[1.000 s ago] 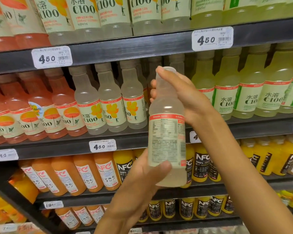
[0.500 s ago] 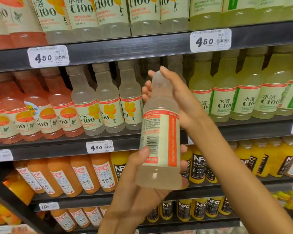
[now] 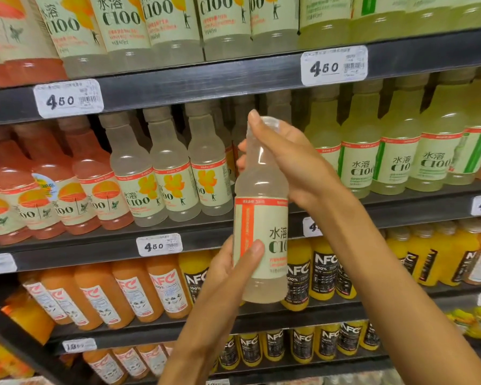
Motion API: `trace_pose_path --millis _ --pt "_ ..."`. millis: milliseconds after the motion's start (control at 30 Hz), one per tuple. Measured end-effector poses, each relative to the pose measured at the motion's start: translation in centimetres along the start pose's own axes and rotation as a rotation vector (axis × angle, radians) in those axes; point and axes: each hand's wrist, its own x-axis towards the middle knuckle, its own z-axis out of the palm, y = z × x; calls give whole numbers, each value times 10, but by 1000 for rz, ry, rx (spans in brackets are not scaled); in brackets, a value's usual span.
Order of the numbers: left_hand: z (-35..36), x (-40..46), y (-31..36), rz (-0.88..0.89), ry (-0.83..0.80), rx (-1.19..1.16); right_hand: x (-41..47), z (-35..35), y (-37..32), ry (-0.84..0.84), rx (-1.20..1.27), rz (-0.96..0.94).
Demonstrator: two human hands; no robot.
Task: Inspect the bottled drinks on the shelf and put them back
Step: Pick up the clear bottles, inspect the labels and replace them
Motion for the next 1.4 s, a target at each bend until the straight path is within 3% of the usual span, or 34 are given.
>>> trace_pose_path --millis 100,267,367,433,567,667,867,1133,1267,1400 --pt "3 -1 -2 -11 8 -99 0 -1 -2 -93 18 3" --pt "7 0 4 -7 -190 -370 -6 5 9 -243 401 112" --pt "8 1 1 -20 -204 -422 -6 8 11 -245 452 126" --pt "4 2 -1 -22 -176 -367 -5 7 9 -224 417 119" --pt "-4 2 1 -85 -13 -38 -5 3 3 -129 234 39" --pt "-1 2 -2 -54 -49 95 -5 4 4 -74 132 16" --pt "2 9 -8 -44 -55 35 3 1 15 27 103 185" --pt "-7 47 -19 123 182 205 20 2 16 131 -249 -96" --pt "-13 61 -22 194 251 295 30 2 18 205 -147 -93" --pt "-22 78 -14 240 282 370 42 2 15 236 -223 -167"
